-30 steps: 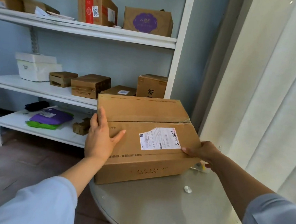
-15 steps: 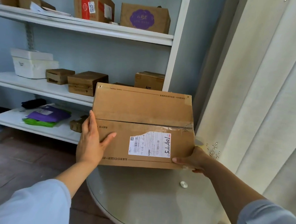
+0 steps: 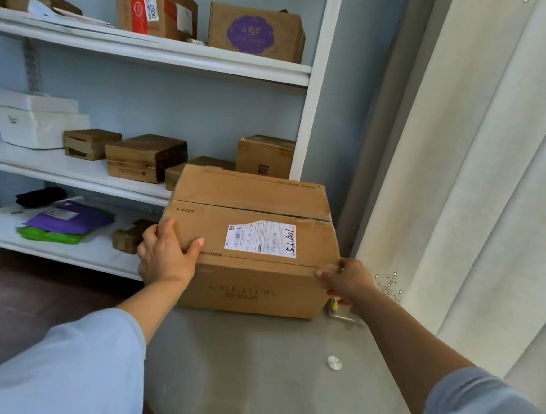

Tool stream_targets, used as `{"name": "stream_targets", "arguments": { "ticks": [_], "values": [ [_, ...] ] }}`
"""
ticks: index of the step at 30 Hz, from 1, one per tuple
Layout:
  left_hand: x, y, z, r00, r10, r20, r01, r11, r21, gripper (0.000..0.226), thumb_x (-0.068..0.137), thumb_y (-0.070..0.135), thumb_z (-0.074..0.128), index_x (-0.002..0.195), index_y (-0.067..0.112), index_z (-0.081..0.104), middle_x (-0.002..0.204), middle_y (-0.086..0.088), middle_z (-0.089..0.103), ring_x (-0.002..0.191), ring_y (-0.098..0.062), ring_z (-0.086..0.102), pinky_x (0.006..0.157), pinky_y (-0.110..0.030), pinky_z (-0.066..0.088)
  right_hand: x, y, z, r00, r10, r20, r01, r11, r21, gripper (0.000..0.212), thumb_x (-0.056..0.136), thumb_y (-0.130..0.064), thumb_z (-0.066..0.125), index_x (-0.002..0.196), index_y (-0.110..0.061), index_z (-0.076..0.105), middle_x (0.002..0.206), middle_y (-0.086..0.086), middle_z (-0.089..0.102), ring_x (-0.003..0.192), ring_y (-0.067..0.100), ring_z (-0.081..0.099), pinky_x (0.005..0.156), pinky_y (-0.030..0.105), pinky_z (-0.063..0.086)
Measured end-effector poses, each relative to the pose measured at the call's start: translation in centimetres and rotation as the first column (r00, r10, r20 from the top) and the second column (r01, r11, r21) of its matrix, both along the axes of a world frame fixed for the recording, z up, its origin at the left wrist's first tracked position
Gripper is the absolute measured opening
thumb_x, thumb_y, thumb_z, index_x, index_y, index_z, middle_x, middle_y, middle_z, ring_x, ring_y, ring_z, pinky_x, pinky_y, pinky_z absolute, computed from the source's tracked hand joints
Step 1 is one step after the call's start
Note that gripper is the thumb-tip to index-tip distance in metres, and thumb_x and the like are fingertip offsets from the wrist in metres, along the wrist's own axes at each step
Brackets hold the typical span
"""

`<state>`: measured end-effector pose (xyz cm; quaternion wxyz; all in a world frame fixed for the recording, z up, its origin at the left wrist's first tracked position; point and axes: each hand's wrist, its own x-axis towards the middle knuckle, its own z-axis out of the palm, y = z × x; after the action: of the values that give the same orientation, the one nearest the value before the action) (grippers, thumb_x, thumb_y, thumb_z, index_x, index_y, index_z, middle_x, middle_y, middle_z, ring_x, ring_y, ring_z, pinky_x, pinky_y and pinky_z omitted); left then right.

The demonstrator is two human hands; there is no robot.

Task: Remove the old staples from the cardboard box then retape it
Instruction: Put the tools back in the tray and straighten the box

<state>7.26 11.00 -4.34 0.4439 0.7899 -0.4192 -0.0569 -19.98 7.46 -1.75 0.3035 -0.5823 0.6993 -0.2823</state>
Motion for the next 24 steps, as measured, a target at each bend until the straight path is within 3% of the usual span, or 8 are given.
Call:
{"name": "stream_targets", "arguments": {
  "ticks": [7, 11, 14, 16, 18, 21, 23, 24],
  "values": [
    [1.2, -5.2, 1.9, 0.991, -0.047, 0.129, 0.01, 0.963, 0.27, 0.05, 0.095, 0.047, 0.043, 0.14, 0.025, 0.036, 0.144, -0.014, 0.028, 0.129, -0.037, 0.028, 0.1, -0.052, 0.034, 0.9, -3.1, -0.3, 0.994, -0.037, -0.107, 0.029, 0.997, -0.073, 0.042, 0.093, -0.035, 0.057, 0.127, -0.01, 0.052, 0.121, 0.009, 0.061, 0.112, 0.029, 0.058, 0.094, 0.038, 0.047],
    [1.1, -7.7, 2.4, 0.985, -0.106, 0.135, 0.059, 0.948, 0.314, 0.044, 0.096, 0.044, 0.043, 0.135, 0.023, 0.042, 0.14, -0.016, 0.031, 0.126, -0.038, 0.03, 0.103, -0.053, 0.033, 1.4, -4.3, -0.9, 0.987, -0.047, -0.154, 0.028, 0.992, -0.125, 0.045, 0.096, -0.035, 0.053, 0.13, -0.008, 0.044, 0.13, 0.011, 0.053, 0.121, 0.03, 0.051, 0.096, 0.039, 0.043],
    [0.8, -8.3, 2.7, 0.974, -0.124, 0.188, 0.042, 0.92, 0.389, 0.046, 0.096, 0.049, 0.037, 0.138, 0.028, 0.04, 0.147, -0.014, 0.027, 0.135, -0.037, 0.022, 0.11, -0.06, 0.02, 0.8, -5.3, -1.3, 0.994, -0.057, -0.093, 0.044, 0.99, -0.135, 0.046, 0.096, -0.033, 0.053, 0.134, -0.009, 0.042, 0.133, 0.011, 0.052, 0.123, 0.029, 0.049, 0.099, 0.039, 0.041],
    [-0.1, -8.7, 2.6, 0.899, -0.149, 0.413, -0.032, 0.915, 0.401, 0.048, 0.096, 0.054, 0.028, 0.14, 0.036, 0.038, 0.157, -0.008, 0.013, 0.144, -0.033, 0.007, 0.112, -0.062, 0.003, 0.1, -6.2, -1.6, 0.996, -0.088, -0.034, 0.083, 0.987, -0.135, 0.049, 0.096, -0.03, 0.053, 0.139, -0.011, 0.039, 0.139, 0.01, 0.048, 0.128, 0.029, 0.046, 0.105, 0.04, 0.038],
    [-2.4, -9.0, 2.4, 0.779, -0.262, 0.57, 0.115, 0.953, 0.281, 0.057, 0.093, 0.062, 0.019, 0.144, 0.039, 0.028, 0.16, -0.001, 0.004, 0.146, -0.026, 0.0, 0.114, -0.057, -0.002, -0.7, -7.2, -2.0, 0.991, -0.128, -0.027, 0.123, 0.981, -0.147, 0.054, 0.096, -0.028, 0.051, 0.145, -0.013, 0.033, 0.146, 0.01, 0.041, 0.134, 0.029, 0.039, 0.11, 0.042, 0.034],
    [-7.2, -9.0, 2.2, 0.582, -0.565, 0.585, 0.464, 0.821, 0.332, 0.07, 0.086, 0.069, 0.015, 0.149, 0.04, 0.01, 0.159, 0.005, 0.004, 0.147, -0.019, 0.0, 0.117, -0.052, -0.002, -1.9, -8.5, -3.1, 0.983, -0.152, -0.106, 0.138, 0.982, -0.13, 0.056, 0.096, -0.031, 0.05, 0.147, -0.017, 0.031, 0.148, 0.01, 0.038, 0.135, 0.032, 0.037, 0.111, 0.045, 0.033],
    [-9.6, -9.2, 1.6, 0.489, -0.616, 0.618, 0.488, 0.78, 0.391, 0.066, 0.089, 0.065, 0.026, 0.148, 0.042, 0.008, 0.159, 0.006, 0.008, 0.147, -0.019, 0.004, 0.116, -0.052, -0.002, -2.7, -8.9, -4.0, 0.973, -0.127, -0.194, 0.115, 0.991, -0.072, 0.06, 0.094, -0.032, 0.052, 0.147, -0.02, 0.029, 0.149, 0.011, 0.035, 0.135, 0.034, 0.034, 0.111, 0.046, 0.033],
    [-10.4, -9.3, 1.0, 0.5, -0.593, 0.631, 0.479, 0.796, 0.369, 0.061, 0.092, 0.06, 0.03, 0.148, 0.043, 0.011, 0.158, 0.007, 0.013, 0.147, -0.018, 0.008, 0.116, -0.053, 0.0, -3.4, -9.0, -4.9, 0.966, -0.111, -0.233, 0.107, 0.994, -0.031, 0.062, 0.092, -0.032, 0.053, 0.148, -0.022, 0.028, 0.15, 0.011, 0.032, 0.136, 0.034, 0.031, 0.11, 0.046, 0.033]
  ]
}}
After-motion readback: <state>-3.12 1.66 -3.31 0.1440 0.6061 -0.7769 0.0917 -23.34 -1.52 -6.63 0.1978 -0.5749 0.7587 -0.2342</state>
